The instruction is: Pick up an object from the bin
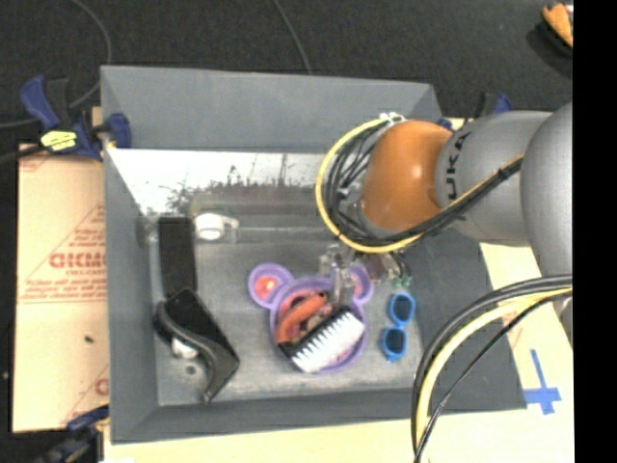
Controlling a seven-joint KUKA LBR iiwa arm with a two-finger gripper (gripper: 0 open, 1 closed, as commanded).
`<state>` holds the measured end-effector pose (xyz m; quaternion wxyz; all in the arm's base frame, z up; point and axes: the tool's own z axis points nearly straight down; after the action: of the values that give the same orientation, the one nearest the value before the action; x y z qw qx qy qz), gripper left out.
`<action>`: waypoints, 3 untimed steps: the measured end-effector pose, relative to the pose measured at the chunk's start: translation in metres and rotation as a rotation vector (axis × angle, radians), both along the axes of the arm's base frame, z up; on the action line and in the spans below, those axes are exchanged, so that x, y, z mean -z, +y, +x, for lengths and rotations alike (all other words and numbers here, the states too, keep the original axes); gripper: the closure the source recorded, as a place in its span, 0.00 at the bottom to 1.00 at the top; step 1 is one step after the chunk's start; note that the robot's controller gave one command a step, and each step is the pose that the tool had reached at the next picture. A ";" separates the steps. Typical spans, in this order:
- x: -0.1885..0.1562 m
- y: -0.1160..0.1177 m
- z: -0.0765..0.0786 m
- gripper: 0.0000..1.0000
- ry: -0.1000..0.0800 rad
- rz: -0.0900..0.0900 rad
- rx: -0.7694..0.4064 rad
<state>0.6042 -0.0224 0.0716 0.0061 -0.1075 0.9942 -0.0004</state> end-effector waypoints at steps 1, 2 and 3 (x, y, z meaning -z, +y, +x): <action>0.000 0.000 0.001 1.00 -0.001 0.000 0.013; -0.003 0.000 0.001 1.00 0.000 0.000 0.014; -0.030 -0.001 -0.002 1.00 0.009 -0.001 0.013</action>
Offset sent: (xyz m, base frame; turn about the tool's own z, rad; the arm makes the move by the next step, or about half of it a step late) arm 0.0002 -0.0001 0.0675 0.0000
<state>0.6025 -0.0232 0.1018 0.0017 -0.1013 0.9949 -0.0003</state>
